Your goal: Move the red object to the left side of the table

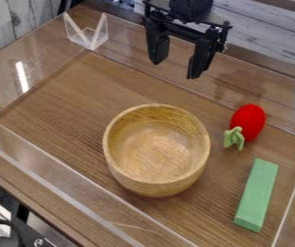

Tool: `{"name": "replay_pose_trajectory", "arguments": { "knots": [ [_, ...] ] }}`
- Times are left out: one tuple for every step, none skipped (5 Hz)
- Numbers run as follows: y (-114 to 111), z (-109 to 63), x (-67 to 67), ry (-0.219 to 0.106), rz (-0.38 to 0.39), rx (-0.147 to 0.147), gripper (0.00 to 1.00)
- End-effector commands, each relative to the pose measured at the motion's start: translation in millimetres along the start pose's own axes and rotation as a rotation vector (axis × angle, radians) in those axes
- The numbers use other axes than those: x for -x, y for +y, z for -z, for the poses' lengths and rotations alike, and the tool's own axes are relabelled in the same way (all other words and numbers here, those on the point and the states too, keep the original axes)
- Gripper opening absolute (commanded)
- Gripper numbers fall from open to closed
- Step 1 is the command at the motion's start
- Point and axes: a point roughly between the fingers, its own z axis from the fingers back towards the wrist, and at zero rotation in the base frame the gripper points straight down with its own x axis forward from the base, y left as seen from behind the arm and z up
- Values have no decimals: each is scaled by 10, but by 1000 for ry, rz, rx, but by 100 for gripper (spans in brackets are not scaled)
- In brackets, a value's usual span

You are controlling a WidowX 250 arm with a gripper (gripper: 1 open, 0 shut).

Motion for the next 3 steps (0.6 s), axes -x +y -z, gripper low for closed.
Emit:
{"name": "replay_pose_trajectory", "arguments": {
  "knots": [
    [36,192,49,29,17,6,100],
    [-156,370,2,22,82,8,100],
    [-439,426,-114,-10,145,-2,100]
  ]
}}
